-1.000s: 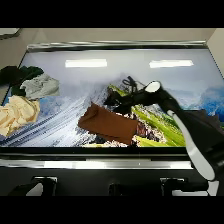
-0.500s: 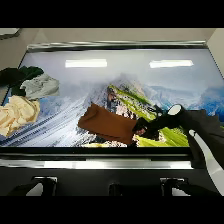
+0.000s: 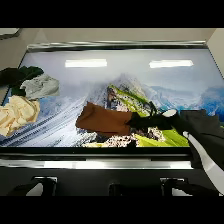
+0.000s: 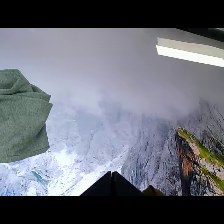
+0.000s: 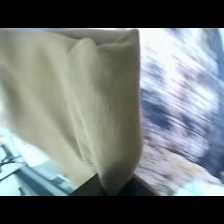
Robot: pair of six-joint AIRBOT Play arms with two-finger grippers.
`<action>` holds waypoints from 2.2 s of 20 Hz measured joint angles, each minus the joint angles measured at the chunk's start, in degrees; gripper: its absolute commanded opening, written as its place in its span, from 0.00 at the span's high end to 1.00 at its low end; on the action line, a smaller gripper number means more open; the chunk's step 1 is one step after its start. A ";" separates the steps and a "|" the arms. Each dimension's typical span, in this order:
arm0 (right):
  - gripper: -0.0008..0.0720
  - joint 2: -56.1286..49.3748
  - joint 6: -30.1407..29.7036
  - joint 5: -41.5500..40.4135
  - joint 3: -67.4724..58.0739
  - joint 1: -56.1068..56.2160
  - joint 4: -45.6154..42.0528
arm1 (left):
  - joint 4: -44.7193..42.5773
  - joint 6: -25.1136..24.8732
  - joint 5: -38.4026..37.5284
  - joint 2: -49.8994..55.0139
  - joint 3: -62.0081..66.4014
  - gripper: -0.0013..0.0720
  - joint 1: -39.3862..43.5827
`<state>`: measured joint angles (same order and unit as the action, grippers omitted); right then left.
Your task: Fold the shirts.
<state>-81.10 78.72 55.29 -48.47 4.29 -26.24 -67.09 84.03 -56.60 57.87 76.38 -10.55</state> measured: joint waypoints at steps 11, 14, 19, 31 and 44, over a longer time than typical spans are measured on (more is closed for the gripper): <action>0.92 10.71 13.16 25.46 -30.29 -40.17 -25.09 | 0.00 0.00 0.02 -0.02 -0.02 0.94 0.42; 0.93 11.19 15.85 29.20 -34.69 -48.48 -27.08 | 0.00 0.00 0.02 0.00 -0.02 0.94 0.52; 0.93 11.50 19.98 30.64 -37.51 -57.96 -27.89 | 0.00 0.00 0.02 -0.02 -0.02 0.94 0.52; 0.92 11.67 27.10 38.38 -36.57 -64.61 -43.65 | 0.00 -0.02 0.02 -0.02 -0.02 0.94 0.52; 0.05 16.39 28.39 29.97 -9.05 -64.76 -63.76 | 0.00 -0.07 0.46 0.17 -0.02 0.94 0.52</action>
<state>-64.71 107.11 85.25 -57.52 -60.47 -90.00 -67.09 83.96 -56.14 58.04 76.36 -10.02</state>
